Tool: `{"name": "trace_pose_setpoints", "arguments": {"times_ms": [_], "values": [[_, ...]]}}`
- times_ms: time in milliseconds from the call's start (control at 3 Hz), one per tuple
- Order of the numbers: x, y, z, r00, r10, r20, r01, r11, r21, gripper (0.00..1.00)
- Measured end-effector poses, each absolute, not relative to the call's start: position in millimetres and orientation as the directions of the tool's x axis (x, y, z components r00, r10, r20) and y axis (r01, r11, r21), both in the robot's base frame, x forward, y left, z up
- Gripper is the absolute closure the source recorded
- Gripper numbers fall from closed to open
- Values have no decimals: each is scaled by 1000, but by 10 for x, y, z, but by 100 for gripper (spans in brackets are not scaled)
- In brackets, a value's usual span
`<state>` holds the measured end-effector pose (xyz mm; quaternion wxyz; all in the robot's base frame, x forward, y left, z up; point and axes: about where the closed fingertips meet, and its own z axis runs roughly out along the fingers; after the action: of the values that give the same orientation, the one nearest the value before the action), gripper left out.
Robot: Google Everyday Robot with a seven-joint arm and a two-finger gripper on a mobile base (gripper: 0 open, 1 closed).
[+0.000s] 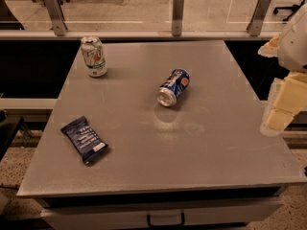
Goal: Place pepsi can upright
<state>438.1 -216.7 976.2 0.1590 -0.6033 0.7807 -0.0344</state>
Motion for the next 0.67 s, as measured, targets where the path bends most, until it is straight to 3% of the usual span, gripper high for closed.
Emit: {"name": "trace_pose_setpoints", "arguments": {"times_ms": [667], "values": [[4584,-2087,9758,-131,-966,-225,-942,192,-275,0]]}}
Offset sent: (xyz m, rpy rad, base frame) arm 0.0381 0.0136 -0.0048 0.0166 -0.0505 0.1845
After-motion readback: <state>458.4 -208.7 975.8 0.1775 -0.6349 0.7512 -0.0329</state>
